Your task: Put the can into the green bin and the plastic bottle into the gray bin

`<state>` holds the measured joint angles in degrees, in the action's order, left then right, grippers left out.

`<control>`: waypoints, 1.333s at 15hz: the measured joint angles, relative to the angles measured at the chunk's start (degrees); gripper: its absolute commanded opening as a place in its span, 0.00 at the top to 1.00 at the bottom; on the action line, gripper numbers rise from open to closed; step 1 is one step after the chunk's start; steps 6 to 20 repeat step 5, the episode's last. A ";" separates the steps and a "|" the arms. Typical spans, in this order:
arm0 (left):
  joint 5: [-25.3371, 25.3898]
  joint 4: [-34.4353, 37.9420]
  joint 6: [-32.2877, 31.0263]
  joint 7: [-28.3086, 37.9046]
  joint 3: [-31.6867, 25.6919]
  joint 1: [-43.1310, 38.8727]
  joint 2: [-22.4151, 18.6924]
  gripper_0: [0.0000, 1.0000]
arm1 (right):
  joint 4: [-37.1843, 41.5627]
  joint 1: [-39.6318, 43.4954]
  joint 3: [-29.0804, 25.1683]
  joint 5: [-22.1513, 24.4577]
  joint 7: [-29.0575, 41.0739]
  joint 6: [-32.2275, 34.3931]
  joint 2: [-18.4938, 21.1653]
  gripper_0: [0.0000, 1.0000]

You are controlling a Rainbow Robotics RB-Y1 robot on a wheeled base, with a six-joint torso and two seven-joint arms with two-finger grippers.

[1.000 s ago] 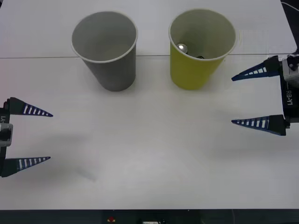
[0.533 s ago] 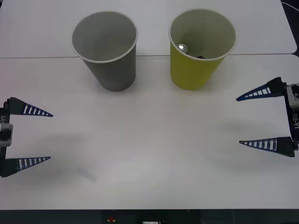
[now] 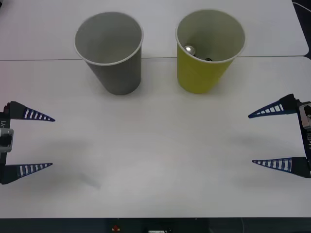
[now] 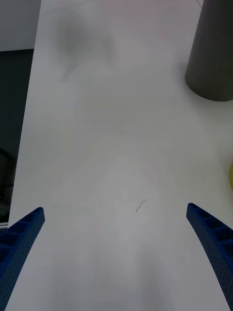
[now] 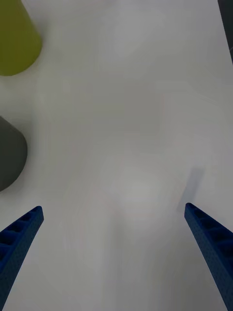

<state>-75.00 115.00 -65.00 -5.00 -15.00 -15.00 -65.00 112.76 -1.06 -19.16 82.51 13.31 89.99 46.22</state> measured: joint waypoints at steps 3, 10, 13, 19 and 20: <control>0.00 0.00 0.00 0.00 0.00 0.00 0.00 0.00 | -0.01 0.00 -0.58 0.73 0.38 0.00 0.00 0.00; 0.00 0.00 0.00 0.00 0.00 0.00 0.00 0.00 | 0.00 0.00 -0.61 0.79 0.39 0.00 0.00 0.00; 0.00 0.00 0.00 0.00 0.00 0.00 0.00 0.00 | 0.00 0.00 -0.61 0.79 0.39 0.00 0.00 0.00; 0.00 0.00 0.00 0.00 0.00 0.00 0.00 0.00 | 0.00 0.00 -0.61 0.79 0.39 0.00 0.00 0.00; 0.00 0.00 0.00 0.00 0.00 0.00 0.00 0.00 | 0.00 0.00 -0.61 0.79 0.39 0.00 0.00 0.00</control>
